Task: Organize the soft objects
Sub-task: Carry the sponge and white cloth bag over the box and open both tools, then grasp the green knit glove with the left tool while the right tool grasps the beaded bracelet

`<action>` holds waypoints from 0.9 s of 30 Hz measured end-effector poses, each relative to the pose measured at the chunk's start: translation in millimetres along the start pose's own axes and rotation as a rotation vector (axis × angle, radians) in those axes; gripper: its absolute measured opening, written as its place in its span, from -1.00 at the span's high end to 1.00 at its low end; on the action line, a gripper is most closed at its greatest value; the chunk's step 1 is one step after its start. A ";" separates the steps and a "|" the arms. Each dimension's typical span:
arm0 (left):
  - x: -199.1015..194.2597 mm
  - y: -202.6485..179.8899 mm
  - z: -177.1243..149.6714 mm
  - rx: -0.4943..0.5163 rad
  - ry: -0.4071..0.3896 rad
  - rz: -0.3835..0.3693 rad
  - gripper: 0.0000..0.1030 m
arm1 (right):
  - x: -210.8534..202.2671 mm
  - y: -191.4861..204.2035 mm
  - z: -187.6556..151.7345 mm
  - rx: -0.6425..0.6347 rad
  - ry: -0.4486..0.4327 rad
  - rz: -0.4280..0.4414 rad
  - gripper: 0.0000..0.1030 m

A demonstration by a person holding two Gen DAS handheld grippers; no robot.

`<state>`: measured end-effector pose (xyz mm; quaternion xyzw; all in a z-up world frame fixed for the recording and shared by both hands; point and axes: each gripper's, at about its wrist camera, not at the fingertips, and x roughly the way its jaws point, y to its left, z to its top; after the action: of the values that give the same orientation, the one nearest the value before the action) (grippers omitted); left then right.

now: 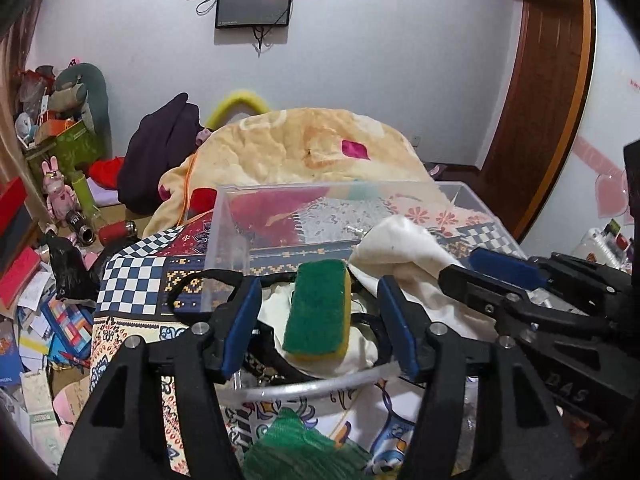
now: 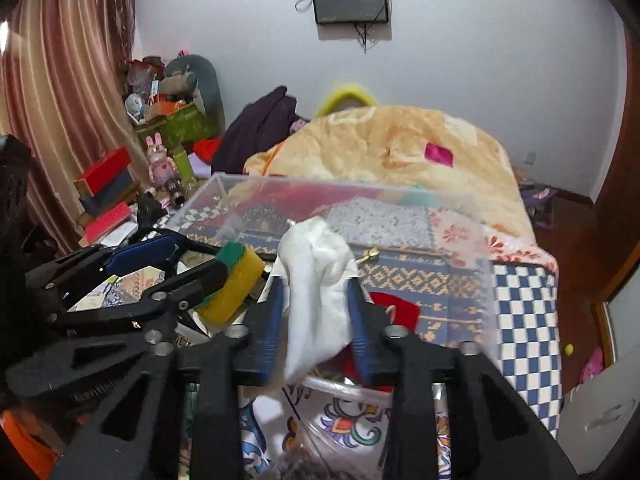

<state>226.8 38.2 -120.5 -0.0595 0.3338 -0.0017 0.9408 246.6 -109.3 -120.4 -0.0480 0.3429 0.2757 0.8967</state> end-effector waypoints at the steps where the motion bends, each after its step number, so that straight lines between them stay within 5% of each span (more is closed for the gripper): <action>1: -3.9 0.4 0.4 -0.003 -0.006 -0.006 -0.19 | -6.6 0.3 -0.4 -0.006 -0.017 -0.006 0.19; 8: -55.0 -0.5 -3.3 0.019 -0.086 -0.038 -0.25 | -43.5 2.1 -5.4 -0.029 -0.099 0.009 -0.10; 15: -91.0 0.9 -23.2 0.044 -0.116 -0.048 -0.27 | -68.2 4.1 -24.2 -0.053 -0.140 -0.011 -0.20; 27: -68.6 19.6 -88.3 0.007 0.056 0.007 -0.27 | -65.0 -18.5 -76.0 -0.044 -0.029 -0.151 -0.20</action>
<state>117.3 50.8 -147.6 -0.0549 0.3603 -0.0013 0.9312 171.8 -175.7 -138.3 -0.0897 0.3191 0.2153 0.9186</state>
